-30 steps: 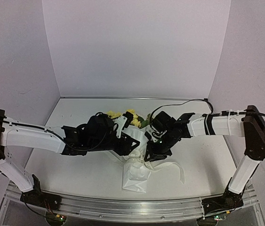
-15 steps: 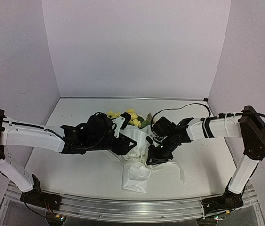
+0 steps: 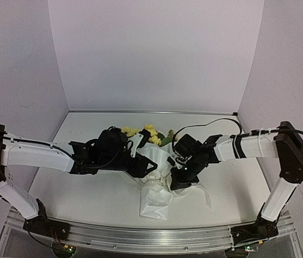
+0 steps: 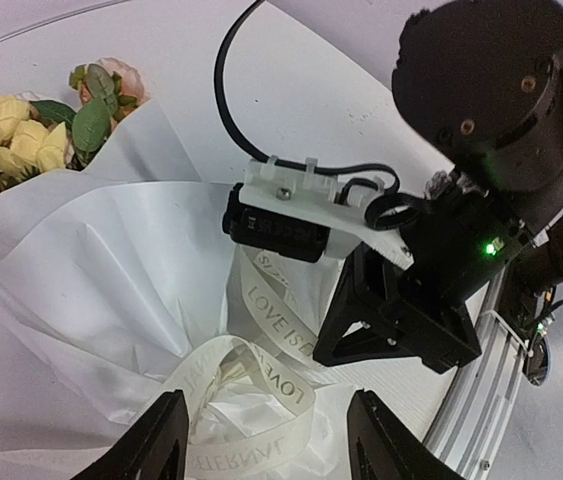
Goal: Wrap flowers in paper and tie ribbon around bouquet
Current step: Cross the half-tied ribbon over the folded bouquet.
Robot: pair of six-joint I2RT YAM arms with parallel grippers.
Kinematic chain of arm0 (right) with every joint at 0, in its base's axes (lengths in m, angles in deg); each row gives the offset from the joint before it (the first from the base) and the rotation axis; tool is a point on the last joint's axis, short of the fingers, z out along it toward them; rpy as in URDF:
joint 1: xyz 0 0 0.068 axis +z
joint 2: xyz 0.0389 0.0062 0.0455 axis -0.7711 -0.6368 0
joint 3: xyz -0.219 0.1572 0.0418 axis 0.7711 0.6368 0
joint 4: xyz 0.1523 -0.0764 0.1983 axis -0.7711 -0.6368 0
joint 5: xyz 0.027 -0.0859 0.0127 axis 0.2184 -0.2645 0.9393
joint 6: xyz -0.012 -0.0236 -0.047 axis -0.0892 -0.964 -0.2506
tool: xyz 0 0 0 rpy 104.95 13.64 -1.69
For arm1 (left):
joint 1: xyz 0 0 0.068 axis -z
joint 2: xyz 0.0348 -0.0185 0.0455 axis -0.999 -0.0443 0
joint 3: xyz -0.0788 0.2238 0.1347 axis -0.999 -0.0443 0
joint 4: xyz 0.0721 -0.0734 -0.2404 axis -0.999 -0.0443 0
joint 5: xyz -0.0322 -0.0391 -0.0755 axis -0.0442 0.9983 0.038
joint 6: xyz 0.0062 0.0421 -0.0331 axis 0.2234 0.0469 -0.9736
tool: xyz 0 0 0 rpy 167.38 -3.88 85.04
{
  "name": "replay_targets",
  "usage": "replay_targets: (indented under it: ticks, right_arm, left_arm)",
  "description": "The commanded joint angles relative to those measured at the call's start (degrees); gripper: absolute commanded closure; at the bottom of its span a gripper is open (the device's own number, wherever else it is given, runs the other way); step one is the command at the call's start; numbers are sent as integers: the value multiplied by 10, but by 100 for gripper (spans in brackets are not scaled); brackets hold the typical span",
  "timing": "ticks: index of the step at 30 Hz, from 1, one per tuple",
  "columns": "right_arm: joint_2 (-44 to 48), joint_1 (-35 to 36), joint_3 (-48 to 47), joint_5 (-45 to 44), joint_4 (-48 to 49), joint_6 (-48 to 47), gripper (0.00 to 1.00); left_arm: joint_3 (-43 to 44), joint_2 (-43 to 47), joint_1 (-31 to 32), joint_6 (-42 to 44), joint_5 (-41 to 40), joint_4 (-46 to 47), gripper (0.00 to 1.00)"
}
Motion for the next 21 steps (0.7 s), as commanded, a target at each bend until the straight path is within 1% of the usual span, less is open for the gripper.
replay_targets:
  ticks: [1,5,9,11,15,17,21]
  right_arm:
    - [74,4,-43,27,-105,-35,100]
    - [103,4,-73,78,-163,-50,100]
    - [118,4,-95,145,-177,-53,100]
    - [119,3,-114,164,-187,-51,100]
    - [109,5,-166,221,-220,-46,100]
    - [103,5,-186,247,-225,-38,100]
    - [86,8,-220,282,-234,-24,100]
  left_arm:
    - [14,-6,-1,44,73,23,44]
    - [29,-24,-1,45,108,28,45]
    - [20,-37,-1,51,161,54,44]
    - [10,-34,0,71,168,64,44]
    - [-57,-3,1,131,136,142,44]
    - [-90,10,1,162,117,198,43]
    - [-117,17,3,215,119,280,43]
